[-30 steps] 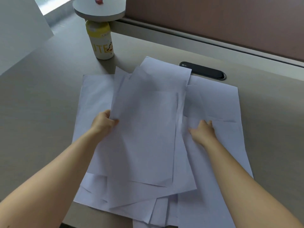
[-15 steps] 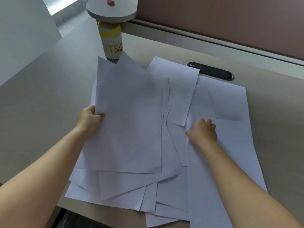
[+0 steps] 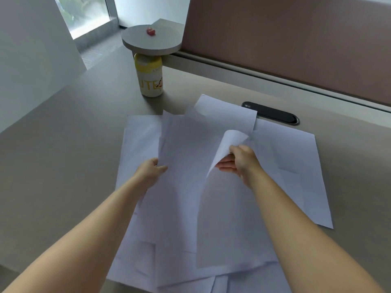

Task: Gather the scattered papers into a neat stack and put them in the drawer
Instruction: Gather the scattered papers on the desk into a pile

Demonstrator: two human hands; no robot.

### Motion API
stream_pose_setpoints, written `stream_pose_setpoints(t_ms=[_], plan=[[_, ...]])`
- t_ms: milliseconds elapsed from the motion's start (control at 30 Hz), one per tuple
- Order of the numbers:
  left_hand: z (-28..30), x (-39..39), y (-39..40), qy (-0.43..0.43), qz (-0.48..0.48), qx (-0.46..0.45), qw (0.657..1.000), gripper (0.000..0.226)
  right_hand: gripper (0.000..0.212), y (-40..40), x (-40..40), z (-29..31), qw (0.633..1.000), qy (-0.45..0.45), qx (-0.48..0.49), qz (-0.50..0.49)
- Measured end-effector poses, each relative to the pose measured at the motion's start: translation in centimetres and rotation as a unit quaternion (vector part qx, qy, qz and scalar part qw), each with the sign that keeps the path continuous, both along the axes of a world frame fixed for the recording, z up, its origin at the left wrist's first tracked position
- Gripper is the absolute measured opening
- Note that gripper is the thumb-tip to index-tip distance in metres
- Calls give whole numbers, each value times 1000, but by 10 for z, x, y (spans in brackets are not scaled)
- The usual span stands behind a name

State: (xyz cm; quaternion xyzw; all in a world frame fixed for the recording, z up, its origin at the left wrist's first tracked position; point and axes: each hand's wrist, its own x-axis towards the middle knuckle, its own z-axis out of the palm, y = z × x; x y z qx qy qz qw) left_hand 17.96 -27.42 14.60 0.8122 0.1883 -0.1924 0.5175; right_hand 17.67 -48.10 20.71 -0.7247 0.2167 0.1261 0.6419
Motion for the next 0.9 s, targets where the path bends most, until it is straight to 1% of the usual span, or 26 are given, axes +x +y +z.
stream_pose_setpoints(t_ms=[33, 67, 100, 133, 200, 233, 267, 300, 367, 433, 467, 533, 567, 600, 633, 667, 700, 733, 800, 833, 900], plan=[[-1, 2, -2, 2, 5, -6, 1000, 14, 24, 5, 1, -5, 1000, 5, 11, 26], [-4, 3, -4, -2, 16, -15, 1000, 21, 23, 6, 2, -12, 999, 2, -19, 47], [-5, 4, -5, -6, 26, -12, 1000, 23, 21, 4, 2, -19, 994, -6, -87, 59], [-6, 4, -5, -8, 32, -2, 999, 22, 22, -2, 1, -24, 982, -8, -175, 64], [-7, 7, -5, -18, 43, -5, 999, 19, 43, -22, -4, -31, 935, 45, -348, 56], [-7, 9, -5, -25, 44, -8, 999, 19, 52, -32, -8, -35, 914, 91, -392, 48], [-9, 12, -5, -33, 50, -11, 998, 18, 59, -41, -11, -37, 901, 139, -409, 46], [-11, 15, -5, -36, 57, -17, 998, 18, 64, -47, -14, -40, 895, 176, -407, 50], [-11, 22, -9, -40, 62, -38, 997, 16, 69, -48, -16, -47, 889, 201, -404, 80], [-8, 28, -18, -48, 50, -45, 997, 11, 66, -40, -15, -51, 889, 154, -419, 105], [-8, 32, -22, -56, 46, -49, 996, 11, 61, -35, -11, -50, 894, 117, -418, 110], [-4, 40, -32, -72, 58, -67, 993, 15, 52, -31, -3, -44, 915, 61, -389, 88], [-2, 45, -35, -85, 60, -47, 993, 12, 49, -33, 1, -42, 923, 48, -376, 66], [0, 49, -35, -96, 50, 13, 994, 10, 49, -39, 5, -41, 924, 39, -377, 42], [2, 52, -33, -102, 36, 98, 989, 21, 51, -45, 8, -40, 917, 41, -396, 27], [3, 54, -29, -99, 17, 186, 977, 37, 55, -53, 9, -42, 905, 58, -422, 23], [2, 54, -23, -83, 0, 255, 963, 52, 62, -60, 10, -44, 894, 89, -439, 30], [1, 53, -19, -59, -13, 299, 952, 63, 70, -65, 9, -47, 888, 126, -440, 44], [-5, 50, -13, 0, -50, 340, 939, 76, 82, -66, 5, -56, 887, 170, -423, 73], [-7, 48, -13, 19, -77, 353, 932, 78, 85, -64, 5, -60, 886, 171, -423, 85], [-10, 48, -16, 22, -107, 362, 926, 80, 90, -56, 8, -65, 886, 155, -424, 101]])
